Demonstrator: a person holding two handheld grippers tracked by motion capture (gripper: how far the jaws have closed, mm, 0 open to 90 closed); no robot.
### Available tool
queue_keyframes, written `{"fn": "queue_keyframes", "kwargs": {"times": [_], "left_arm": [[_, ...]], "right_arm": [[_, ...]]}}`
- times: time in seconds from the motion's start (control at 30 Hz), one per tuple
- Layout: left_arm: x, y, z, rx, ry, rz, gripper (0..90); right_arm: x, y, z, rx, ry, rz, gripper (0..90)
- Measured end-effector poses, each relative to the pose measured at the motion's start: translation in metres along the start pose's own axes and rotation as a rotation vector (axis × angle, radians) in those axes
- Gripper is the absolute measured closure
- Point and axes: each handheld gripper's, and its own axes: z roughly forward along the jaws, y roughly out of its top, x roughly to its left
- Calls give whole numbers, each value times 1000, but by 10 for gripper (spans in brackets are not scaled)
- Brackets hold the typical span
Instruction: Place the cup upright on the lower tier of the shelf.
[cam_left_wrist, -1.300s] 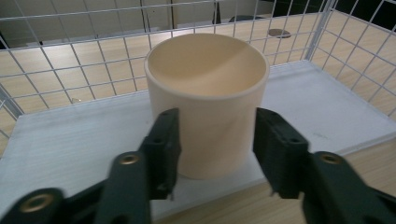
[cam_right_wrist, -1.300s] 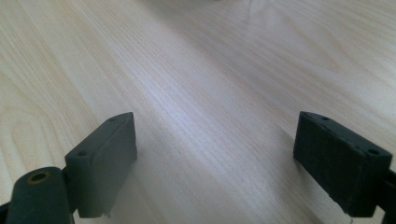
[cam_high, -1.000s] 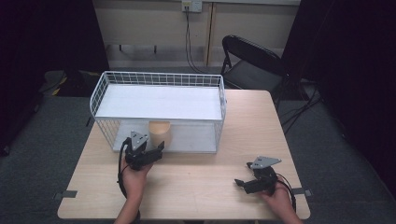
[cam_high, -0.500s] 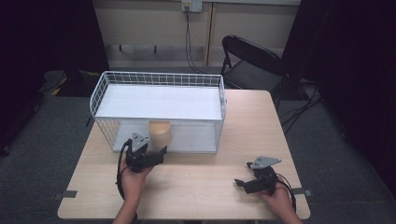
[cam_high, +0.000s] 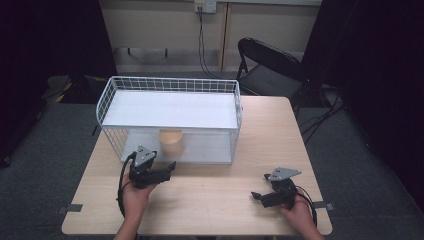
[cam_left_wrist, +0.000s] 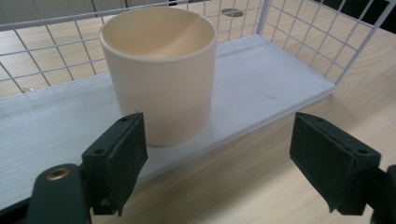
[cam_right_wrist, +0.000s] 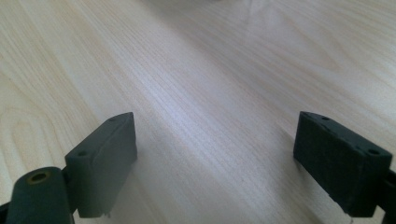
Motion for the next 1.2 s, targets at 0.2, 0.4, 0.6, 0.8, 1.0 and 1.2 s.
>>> {"fn": "queue_keyframes", "kwargs": {"times": [0.2, 0.4, 0.6, 0.8, 1.0, 1.2], "left_arm": [[4, -8, -7, 13, -27, 10, 188], [8, -16, -13, 36, -38, 36, 191], [9, -22, -17, 65, -50, 68, 192], [13, -30, -20, 101, -69, 89, 184], [17, -39, -20, 141, -66, 101, 170], [20, -46, -20, 157, -65, 93, 167]], "right_arm": [[0, 0, 0, 0, 0, 0, 127], [0, 0, 0, 0, -1, 0, 127], [0, 0, 0, 0, -1, 0, 127], [0, 0, 0, 0, -1, 0, 127], [0, 0, 0, 0, -1, 0, 127], [0, 0, 0, 0, -1, 0, 127]]}}
